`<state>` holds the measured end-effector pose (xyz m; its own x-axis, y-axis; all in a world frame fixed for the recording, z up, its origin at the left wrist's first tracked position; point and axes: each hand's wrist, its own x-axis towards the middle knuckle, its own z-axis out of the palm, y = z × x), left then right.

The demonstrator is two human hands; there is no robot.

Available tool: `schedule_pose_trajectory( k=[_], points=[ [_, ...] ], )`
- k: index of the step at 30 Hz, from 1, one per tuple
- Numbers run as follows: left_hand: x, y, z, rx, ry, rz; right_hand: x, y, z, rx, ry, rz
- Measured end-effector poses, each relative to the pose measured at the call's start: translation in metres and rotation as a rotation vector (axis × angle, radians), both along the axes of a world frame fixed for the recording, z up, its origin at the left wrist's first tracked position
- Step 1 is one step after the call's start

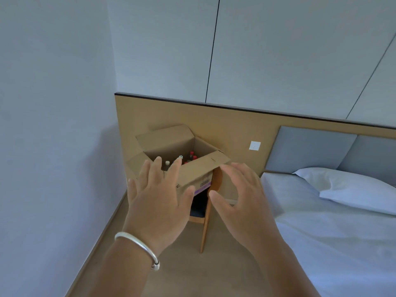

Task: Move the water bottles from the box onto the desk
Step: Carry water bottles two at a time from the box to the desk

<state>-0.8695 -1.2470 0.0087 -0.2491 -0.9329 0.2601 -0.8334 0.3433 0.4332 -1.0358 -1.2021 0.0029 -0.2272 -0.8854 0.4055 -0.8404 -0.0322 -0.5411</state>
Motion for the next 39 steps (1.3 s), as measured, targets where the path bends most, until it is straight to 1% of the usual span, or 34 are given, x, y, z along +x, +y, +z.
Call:
schedule_pose_trajectory(
  k=[5, 8, 11, 14, 21, 28, 33, 39],
  points=[
    [-0.022, -0.102, 0.006, 0.026, -0.083, 0.071, -0.037, -0.104, -0.004, 0.051, -0.067, 0.077],
    [-0.038, -0.162, 0.018, 0.019, -0.106, 0.101, -0.060, -0.163, -0.003, 0.046, -0.070, 0.093],
    [-0.054, -0.210, 0.024, -0.025, -0.104, 0.110, -0.077, -0.212, -0.003, 0.055, -0.072, 0.113],
    [-0.065, -0.247, 0.020, 0.006, -0.113, 0.107, -0.088, -0.250, -0.007, 0.056, -0.077, 0.131],
    [-0.074, -0.343, -0.010, 0.076, -0.109, 0.093, -0.105, -0.337, -0.027, 0.107, -0.064, 0.106],
    [-0.065, -0.470, -0.048, 0.143, -0.067, 0.029, -0.106, -0.446, -0.053, 0.184, -0.003, 0.034],
    [-0.058, -0.574, -0.079, 0.221, -0.116, -0.020, -0.095, -0.541, -0.071, 0.252, 0.042, 0.017],
    [-0.046, -0.660, -0.129, 0.333, -0.191, -0.076, -0.072, -0.632, -0.115, 0.423, 0.103, 0.054]
  ],
)
